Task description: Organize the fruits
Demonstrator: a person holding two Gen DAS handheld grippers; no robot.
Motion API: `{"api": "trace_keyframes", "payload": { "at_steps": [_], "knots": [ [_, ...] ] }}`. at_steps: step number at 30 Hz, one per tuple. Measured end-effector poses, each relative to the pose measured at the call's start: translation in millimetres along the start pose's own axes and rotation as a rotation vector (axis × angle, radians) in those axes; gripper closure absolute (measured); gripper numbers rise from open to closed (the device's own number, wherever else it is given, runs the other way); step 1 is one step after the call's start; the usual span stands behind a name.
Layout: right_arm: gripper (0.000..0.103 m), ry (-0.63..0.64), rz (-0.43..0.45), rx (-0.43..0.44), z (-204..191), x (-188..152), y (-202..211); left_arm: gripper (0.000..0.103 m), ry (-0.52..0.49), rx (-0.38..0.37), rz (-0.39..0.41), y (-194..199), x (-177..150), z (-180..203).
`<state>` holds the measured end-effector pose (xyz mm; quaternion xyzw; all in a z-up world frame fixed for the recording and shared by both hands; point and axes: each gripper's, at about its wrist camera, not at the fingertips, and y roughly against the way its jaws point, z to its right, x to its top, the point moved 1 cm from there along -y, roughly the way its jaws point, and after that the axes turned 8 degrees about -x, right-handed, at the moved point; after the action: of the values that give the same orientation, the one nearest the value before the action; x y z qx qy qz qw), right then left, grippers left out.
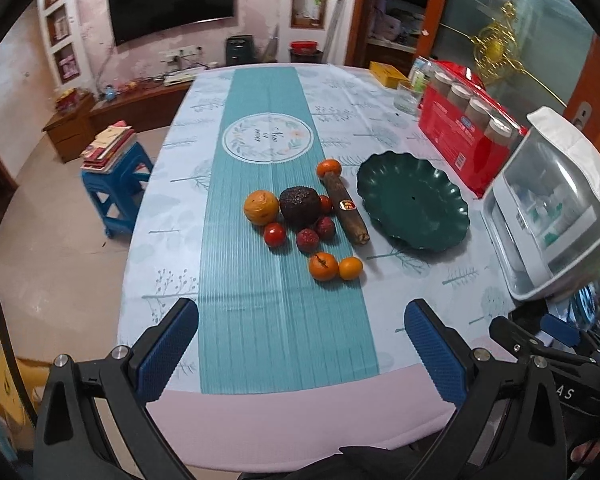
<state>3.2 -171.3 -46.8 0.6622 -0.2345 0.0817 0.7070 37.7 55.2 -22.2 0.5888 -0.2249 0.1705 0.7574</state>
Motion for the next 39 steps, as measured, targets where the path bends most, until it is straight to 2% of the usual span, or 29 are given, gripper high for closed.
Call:
{"api": "trace_keyframes", "payload": {
  "at_steps": [9,15,20,28,34,39],
  "knots": [
    [0.003,-0.077,0.000,-0.043,-35,-26,-7,0.001,-0.028,-0.090,-0.048,-20,9,-45],
    [0.003,-0.067,0.006,-0.038,-49,-36,-8,0.001,-0.032,-0.103,-0.078,-39,19,-61],
    [0.004,-0.016,0.049,-0.017,-58,-31,-12,0.001,-0.007,-0.107,-0.097,-57,31,-69],
    [0.007,0.065,0.031,0.043,-75,-6,-42,0.001,0.041,-0.051,-0.136,-98,59,-84],
    [0.011,0.188,0.043,0.088,-88,17,-75,0.001,0.100,-0.024,-0.153,-140,80,-100],
    [0.012,0.331,0.056,0.129,-101,23,-110,0.001,0.137,-0.042,-0.136,-176,91,-111]
  ]
}}
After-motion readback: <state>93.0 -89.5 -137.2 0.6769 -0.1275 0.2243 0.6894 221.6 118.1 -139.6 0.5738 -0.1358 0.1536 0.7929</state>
